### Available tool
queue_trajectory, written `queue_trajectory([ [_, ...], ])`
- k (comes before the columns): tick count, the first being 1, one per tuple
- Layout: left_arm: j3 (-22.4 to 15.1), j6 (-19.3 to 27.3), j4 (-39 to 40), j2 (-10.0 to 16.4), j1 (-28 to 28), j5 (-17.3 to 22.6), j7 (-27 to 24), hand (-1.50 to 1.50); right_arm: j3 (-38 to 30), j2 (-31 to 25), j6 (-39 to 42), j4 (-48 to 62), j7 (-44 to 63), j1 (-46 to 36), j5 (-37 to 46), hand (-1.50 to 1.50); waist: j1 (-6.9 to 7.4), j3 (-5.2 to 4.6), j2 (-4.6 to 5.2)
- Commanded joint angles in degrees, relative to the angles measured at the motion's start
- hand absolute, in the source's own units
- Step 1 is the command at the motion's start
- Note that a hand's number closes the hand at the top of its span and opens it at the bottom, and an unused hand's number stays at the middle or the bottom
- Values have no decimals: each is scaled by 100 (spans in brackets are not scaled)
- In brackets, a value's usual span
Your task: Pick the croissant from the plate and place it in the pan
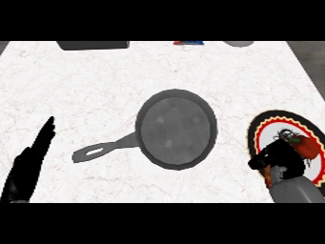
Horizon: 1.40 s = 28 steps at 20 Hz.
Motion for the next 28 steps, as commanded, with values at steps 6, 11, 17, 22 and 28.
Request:
queue_trajectory([
  [6,252,73,105,99,132,54,33,0,523,99,-960,-1830,1053,661,2527,150,-317,46,-52],
  [11,158,17,-35,93,121,11,-41,0,930,270,-449,-2935,1265,489,4174,150,-110,69,6],
  [17,90,-189,-115,133,-116,49,74,0,1441,1501,426,-3769,1648,268,5790,150,211,110,167],
  [22,-19,-393,-132,33,-225,113,-60,0,1278,1665,378,-3436,1661,-546,5691,150,439,130,252],
  [28,-96,-278,127,-94,-325,-104,-141,0,456,1678,-477,-2375,1646,-1228,4888,150,579,141,311],
])
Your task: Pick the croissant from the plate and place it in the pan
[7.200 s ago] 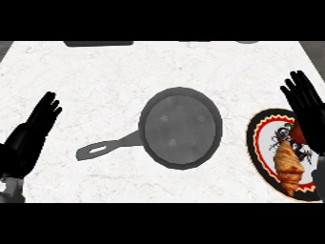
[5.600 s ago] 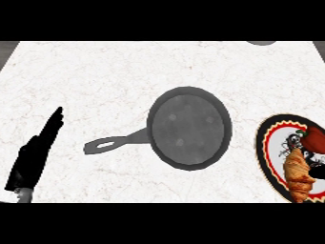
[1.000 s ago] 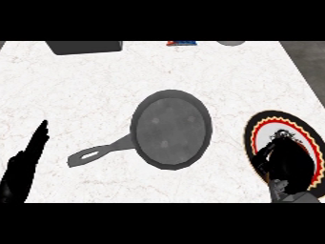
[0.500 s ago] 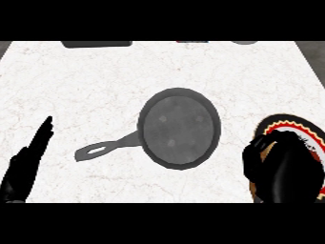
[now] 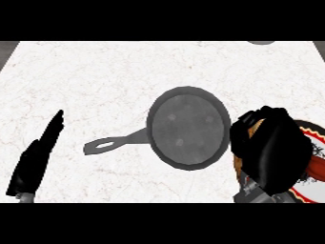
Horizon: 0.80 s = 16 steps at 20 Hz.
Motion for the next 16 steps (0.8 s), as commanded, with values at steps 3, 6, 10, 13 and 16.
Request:
queue_trajectory([
  [3,-81,-24,85,-128,-154,-70,-26,0,-738,107,-855,1282,1149,-895,-797,150,135,14,55],
  [6,-71,-28,205,-149,-285,-118,-42,0,-1079,108,-1127,2018,959,-1115,-1216,150,163,16,76],
  [10,-137,-87,75,-195,-387,-105,234,0,-1127,108,-1591,3291,722,-1360,-1685,150,219,19,74],
  [13,-92,-63,116,-188,-296,-153,23,0,-1767,109,-1818,3857,-166,-1606,-2562,150,212,24,82],
  [16,-104,-219,67,-103,-133,-56,-63,0,-2166,109,-2696,3540,113,-1306,-3265,-150,341,47,101],
])
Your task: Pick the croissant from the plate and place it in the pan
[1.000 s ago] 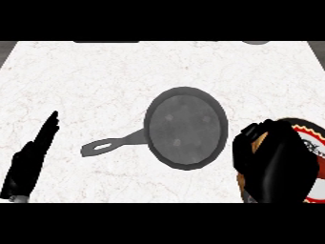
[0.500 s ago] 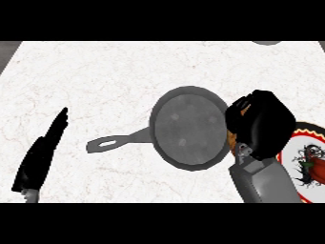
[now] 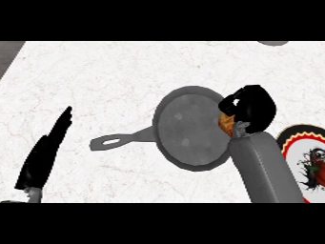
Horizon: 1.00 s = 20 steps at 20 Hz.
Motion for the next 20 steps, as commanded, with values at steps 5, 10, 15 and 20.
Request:
queue_trajectory([
  [5,11,-43,39,-14,-189,-30,58,0,-572,41,-2580,846,-180,-270,-1552,-150,80,9,25],
  [10,-75,36,36,-140,-59,-91,131,0,-665,42,-4178,1316,-814,-534,-1090,-150,-23,-8,-15],
  [15,124,15,27,-71,95,-2,-75,0,-783,42,-5617,1569,-776,-381,-663,-150,-94,-18,-56],
  [20,221,50,126,-80,68,-15,-14,0,-1098,42,-6219,1175,-91,-37,-201,-150,-305,-29,-125],
])
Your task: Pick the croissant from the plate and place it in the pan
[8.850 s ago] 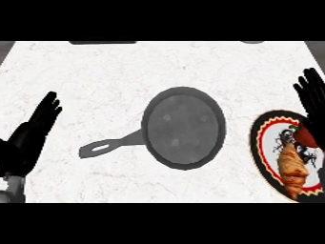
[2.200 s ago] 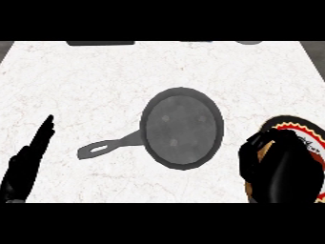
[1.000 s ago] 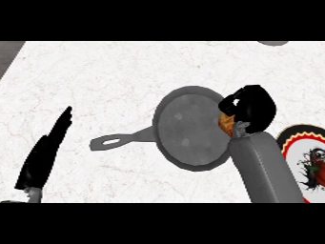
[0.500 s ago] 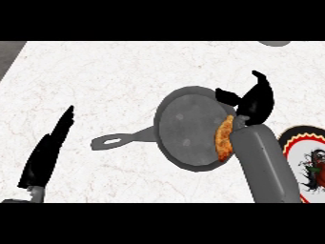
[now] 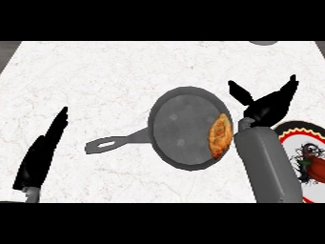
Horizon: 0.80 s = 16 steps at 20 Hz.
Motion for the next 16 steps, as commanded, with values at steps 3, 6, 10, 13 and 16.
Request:
queue_trajectory([
  [3,52,88,-2,2,397,-102,-245,0,198,18,-1208,-923,911,890,649,-150,-176,-14,-97],
  [6,203,58,-178,28,418,64,-92,0,464,18,-1032,-2007,809,2023,925,-150,-337,-14,-133],
  [10,216,5,-300,118,606,27,-66,0,1227,18,-1017,-3089,1074,3468,1349,-150,-355,-15,-125],
  [13,285,50,-437,96,431,61,232,0,1725,18,-1075,-4018,1084,4623,1668,-150,-374,-9,-95],
  [16,138,83,-212,-83,363,-41,85,0,2176,19,-1129,-5043,1054,5683,1859,-150,-450,-13,-81],
])
